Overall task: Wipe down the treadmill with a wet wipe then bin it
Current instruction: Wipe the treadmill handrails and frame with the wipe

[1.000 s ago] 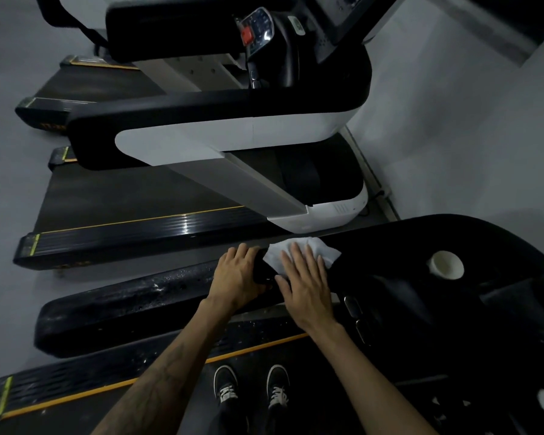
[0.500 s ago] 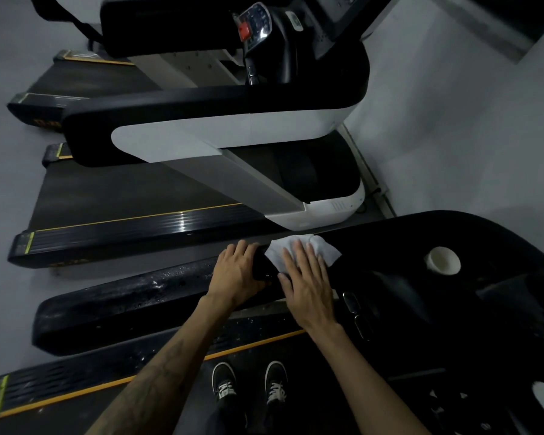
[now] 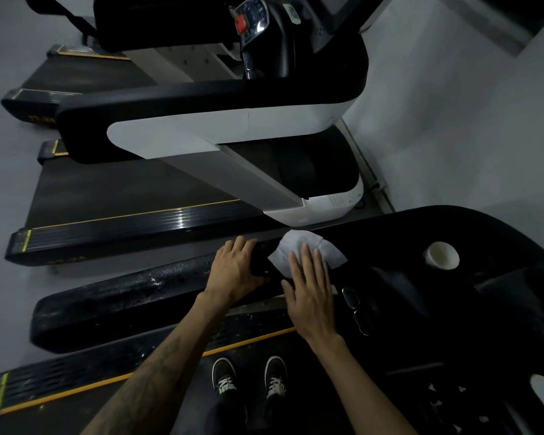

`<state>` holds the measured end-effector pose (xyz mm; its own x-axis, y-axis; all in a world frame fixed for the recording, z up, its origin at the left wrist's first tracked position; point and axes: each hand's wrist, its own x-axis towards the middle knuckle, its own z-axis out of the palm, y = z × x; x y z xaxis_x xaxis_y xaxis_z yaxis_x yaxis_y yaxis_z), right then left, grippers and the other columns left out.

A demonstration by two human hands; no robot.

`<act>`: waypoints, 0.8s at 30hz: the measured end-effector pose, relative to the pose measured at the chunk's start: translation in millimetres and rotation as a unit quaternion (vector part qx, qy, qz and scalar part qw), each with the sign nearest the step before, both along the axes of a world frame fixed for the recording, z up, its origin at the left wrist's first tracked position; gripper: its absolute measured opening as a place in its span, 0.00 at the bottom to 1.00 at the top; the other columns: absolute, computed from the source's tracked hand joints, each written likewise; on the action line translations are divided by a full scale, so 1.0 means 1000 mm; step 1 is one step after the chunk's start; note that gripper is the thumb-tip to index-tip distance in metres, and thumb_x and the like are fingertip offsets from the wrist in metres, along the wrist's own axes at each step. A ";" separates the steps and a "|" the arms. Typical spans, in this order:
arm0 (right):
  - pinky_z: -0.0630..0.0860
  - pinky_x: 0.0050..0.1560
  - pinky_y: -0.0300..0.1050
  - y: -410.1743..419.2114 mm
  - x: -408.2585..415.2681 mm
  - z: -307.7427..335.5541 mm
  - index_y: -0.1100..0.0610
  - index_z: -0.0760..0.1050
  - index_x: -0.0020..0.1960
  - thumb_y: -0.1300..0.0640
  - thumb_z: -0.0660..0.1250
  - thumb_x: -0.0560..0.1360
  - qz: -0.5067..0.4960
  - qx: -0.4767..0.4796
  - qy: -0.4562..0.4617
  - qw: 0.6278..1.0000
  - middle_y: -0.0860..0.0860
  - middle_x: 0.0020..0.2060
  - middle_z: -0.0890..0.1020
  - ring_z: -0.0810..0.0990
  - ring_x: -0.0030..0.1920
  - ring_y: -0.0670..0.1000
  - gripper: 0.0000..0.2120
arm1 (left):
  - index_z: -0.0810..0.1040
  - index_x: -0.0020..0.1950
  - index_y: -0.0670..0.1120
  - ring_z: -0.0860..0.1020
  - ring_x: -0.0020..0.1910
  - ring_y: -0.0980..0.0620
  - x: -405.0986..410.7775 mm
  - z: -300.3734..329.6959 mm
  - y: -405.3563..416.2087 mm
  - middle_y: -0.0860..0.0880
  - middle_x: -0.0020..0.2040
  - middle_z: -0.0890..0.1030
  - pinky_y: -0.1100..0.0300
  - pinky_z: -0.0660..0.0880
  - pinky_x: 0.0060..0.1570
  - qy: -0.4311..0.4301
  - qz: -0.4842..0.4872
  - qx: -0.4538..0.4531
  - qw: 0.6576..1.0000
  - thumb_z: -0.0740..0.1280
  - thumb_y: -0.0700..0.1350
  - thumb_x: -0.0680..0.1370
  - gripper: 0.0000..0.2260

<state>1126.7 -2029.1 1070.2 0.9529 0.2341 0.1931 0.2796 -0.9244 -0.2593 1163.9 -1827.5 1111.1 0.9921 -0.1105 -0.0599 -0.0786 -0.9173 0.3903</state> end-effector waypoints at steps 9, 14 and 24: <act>0.60 0.77 0.66 -0.004 0.009 0.002 0.51 0.59 0.82 0.45 0.54 0.84 0.018 -0.009 -0.005 1.000 0.56 0.83 0.55 0.50 0.83 0.60 0.28 | 0.66 0.78 0.47 0.71 0.64 0.46 -0.001 -0.001 0.001 0.47 0.68 0.72 0.50 0.70 0.67 0.003 -0.005 -0.004 1.000 0.76 0.62 0.71 0.41; 0.60 0.78 0.65 0.004 -0.009 -0.006 0.54 0.61 0.82 0.46 0.55 0.84 0.037 0.004 -0.016 0.999 0.59 0.82 0.56 0.51 0.82 0.62 0.28 | 0.68 0.77 0.47 0.73 0.62 0.45 -0.001 -0.003 0.002 0.46 0.66 0.74 0.49 0.72 0.65 -0.006 0.000 -0.011 1.000 0.77 0.63 0.70 0.41; 0.57 0.79 0.65 -0.020 0.008 -0.005 0.57 0.65 0.80 0.46 0.59 0.82 0.087 -0.017 -0.046 0.995 0.61 0.79 0.64 0.57 0.81 0.62 0.29 | 0.67 0.78 0.47 0.72 0.64 0.45 0.001 -0.004 0.004 0.47 0.68 0.73 0.49 0.71 0.65 0.005 -0.012 -0.003 1.000 0.77 0.62 0.70 0.41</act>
<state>1134.4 -2048.8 1065.2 0.8758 0.4021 0.2671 0.4575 -0.8679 -0.1937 1165.1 -1823.4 1107.1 0.9886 -0.1338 -0.0691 -0.0958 -0.9129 0.3968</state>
